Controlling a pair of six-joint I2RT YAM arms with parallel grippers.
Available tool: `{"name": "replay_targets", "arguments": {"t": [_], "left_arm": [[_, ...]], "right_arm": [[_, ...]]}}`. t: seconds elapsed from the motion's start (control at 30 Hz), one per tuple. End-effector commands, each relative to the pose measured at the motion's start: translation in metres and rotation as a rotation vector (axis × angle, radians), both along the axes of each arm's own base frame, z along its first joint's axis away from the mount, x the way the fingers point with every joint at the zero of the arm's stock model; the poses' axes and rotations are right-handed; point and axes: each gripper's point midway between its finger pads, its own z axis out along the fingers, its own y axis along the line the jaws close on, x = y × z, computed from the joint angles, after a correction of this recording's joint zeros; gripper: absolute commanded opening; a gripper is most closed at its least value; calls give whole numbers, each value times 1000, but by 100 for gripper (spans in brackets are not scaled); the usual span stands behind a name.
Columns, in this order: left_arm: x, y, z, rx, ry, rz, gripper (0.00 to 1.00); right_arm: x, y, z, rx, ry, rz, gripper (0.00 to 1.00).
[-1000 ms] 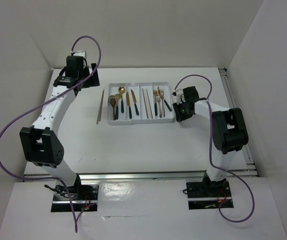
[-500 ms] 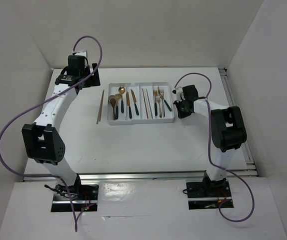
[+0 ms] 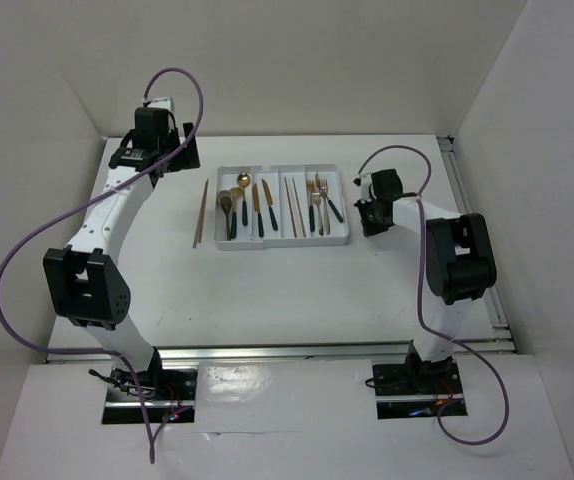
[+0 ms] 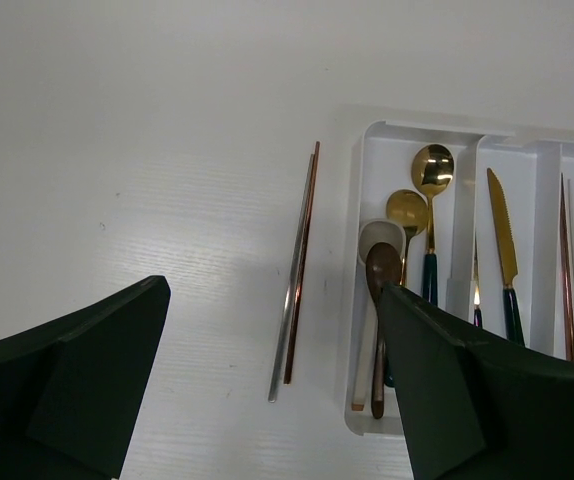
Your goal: Sort the eating utensils into containers
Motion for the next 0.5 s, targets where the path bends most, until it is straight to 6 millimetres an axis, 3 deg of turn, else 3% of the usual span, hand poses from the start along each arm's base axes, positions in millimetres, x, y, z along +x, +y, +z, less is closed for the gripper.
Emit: {"name": "replay_targets", "arguments": {"t": [0.0, 0.1, 0.13, 0.2, 0.27, 0.37, 0.47], "left_arm": [[4, -2, 12, -12, -54, 7, 100], [6, -2, 13, -21, -64, 12, 100], [5, -7, 13, -21, -64, 2, 100], [5, -6, 13, -16, -65, 9, 100], [5, -10, 13, -16, -65, 0, 100], [4, -8, 18, -12, -74, 8, 100], [3, -8, 22, -13, -83, 8, 100]], "right_arm": [[24, -23, 48, 10, -99, -134, 0], [32, -24, 72, 51, -134, -191, 0], [41, -20, 89, 78, -173, -192, 0], [47, -15, 102, 119, -189, -217, 0], [58, -7, 129, 175, -234, -224, 0], [69, 14, 154, 313, -235, -227, 0], [70, 56, 177, 445, -216, -190, 0]]}}
